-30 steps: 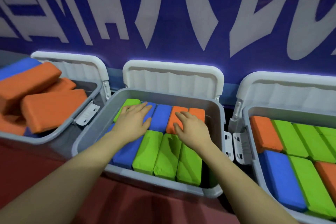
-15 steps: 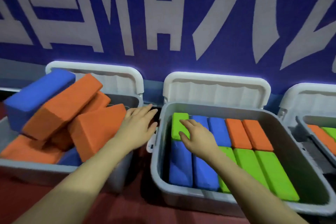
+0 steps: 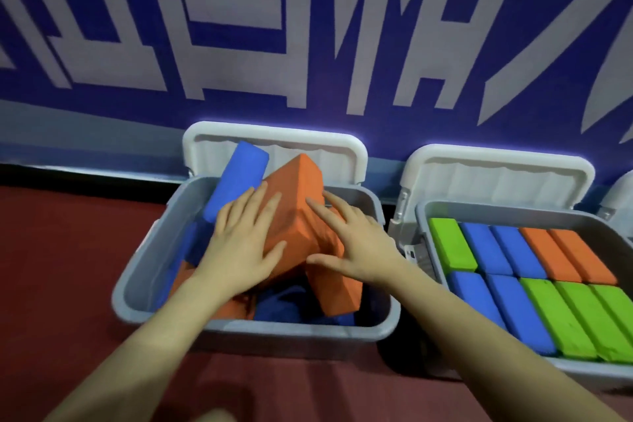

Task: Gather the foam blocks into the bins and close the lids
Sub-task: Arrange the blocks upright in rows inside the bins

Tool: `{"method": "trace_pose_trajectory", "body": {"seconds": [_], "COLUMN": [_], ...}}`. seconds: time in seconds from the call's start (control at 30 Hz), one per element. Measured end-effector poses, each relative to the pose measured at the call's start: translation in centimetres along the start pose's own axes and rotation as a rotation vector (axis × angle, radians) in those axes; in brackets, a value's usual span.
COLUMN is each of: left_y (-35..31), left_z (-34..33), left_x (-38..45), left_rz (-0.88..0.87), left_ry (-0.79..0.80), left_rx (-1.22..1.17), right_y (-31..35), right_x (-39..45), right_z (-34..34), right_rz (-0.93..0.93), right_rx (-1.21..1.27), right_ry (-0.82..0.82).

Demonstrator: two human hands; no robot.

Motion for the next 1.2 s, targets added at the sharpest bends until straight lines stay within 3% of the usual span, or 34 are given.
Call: {"method": "trace_pose_trajectory", "body": {"seconds": [0.13,0.27,0.4,0.63,0.77,0.93,1.1,1.2], "left_y": [4.4,6.2,8.1,9.0,6.0,-1.0,-8.6,-12.8], "left_z": [-1.2,-2.6,-3.7,-2.4,-0.3,3.0,5.1,4.7], "left_x": [-1.1,-1.0,-0.7,0.6,2.6,6.0,9.6,11.7], "left_rz": [0.089,0.134,0.281,0.37,0.238,-0.072,-0.323,-0.448], "left_ry": [0.037,0.039,0.052,-0.114,-0.26,-0.445,-0.589,-0.581], "left_rx": [-0.09,-0.03,-0.04,-0.212,-0.058,0.219,0.213,0.238], "right_y": [4.3,5.4,3.8,1.6,-0.4,-4.9,-10.0,-13.1], "right_x": [2.4,3.1,3.5,3.6,2.8,0.2,-3.5,-5.4], "right_z": [-0.5,-2.2,-2.9,-2.2,-0.5,3.0,5.8,5.9], "right_rz": [0.136,0.214,0.153,0.16,0.195,0.181,0.156,0.145], "right_rx": [-0.228,-0.371,-0.307,-0.077,-0.034,0.008,0.002,0.022], "right_ry": [-0.054,-0.047,-0.119,-0.146,-0.181,-0.25,-0.284,-0.259]}}
Point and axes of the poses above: each hand's wrist, its own x-axis towards the middle knuckle, its own z-axis out of the back of the hand, y = z × x, the point moved 8 cm from there along x, towards the middle knuckle, and after that the axes turned 7 degrees about y, right-handed, at the moved point
